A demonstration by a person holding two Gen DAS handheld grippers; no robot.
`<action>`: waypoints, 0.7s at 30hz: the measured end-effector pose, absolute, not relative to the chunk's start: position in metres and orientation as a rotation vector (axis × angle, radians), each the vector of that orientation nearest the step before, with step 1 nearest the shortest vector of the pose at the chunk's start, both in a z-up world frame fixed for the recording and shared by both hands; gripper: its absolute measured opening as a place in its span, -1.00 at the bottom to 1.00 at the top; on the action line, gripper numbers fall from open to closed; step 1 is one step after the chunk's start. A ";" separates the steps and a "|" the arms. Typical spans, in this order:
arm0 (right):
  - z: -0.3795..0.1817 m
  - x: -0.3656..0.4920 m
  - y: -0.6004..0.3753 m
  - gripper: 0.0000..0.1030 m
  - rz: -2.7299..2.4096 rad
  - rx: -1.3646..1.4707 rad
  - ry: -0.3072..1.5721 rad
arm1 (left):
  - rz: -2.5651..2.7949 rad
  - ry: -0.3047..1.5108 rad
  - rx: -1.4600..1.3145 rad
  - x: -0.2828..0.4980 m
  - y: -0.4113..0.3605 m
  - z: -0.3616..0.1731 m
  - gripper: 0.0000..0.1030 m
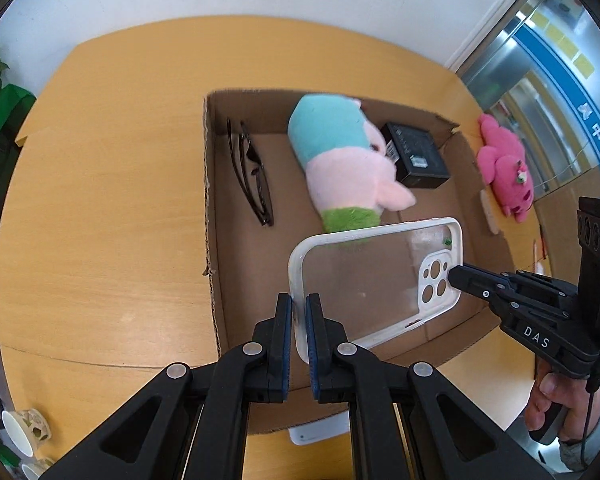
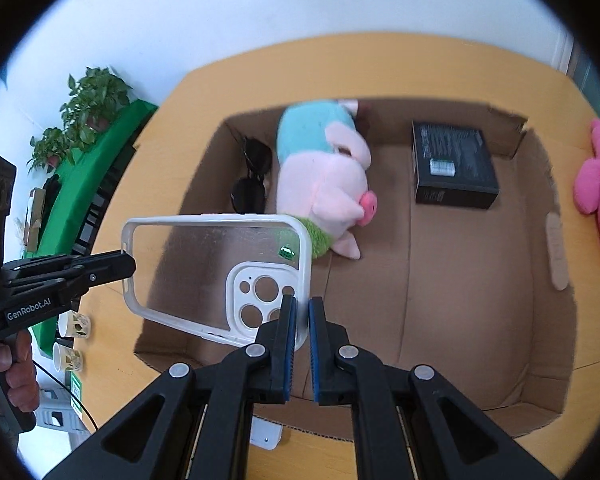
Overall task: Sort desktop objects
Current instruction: 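Lift the phone case with both grippers and carry it into the cardboard box, then lower the phone case onto the box floor and open both grippers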
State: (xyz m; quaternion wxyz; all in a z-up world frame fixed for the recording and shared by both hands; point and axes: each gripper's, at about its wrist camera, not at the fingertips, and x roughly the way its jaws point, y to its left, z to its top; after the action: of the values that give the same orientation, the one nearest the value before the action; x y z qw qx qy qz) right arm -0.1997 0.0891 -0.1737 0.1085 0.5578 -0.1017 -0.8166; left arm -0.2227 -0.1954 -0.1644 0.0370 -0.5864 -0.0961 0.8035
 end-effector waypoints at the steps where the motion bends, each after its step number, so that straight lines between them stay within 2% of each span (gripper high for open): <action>1: -0.183 -0.203 0.090 -0.88 -2.389 1.668 -0.328 | 2.456 -0.295 -1.826 -0.225 -0.194 -0.172 -0.90; 9: -0.258 -0.219 0.088 -0.86 -2.261 1.872 -0.416 | 2.362 -0.324 -2.090 -0.241 -0.193 -0.243 -0.90; 16: -0.284 -0.225 0.074 -0.82 -2.185 1.939 -0.447 | 2.383 -0.290 -2.218 -0.247 -0.191 -0.258 -0.90; 21: -0.300 -0.227 0.075 -0.82 -2.123 1.985 -0.515 | 2.384 -0.177 -2.299 -0.248 -0.179 -0.261 -0.89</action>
State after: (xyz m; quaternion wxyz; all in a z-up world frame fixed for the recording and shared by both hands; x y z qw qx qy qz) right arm -0.2269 0.0752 -0.2997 0.0948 0.6694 -0.1736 -0.7161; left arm -0.2480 -0.1789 -0.2611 -0.0873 -0.6906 -0.0532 0.7160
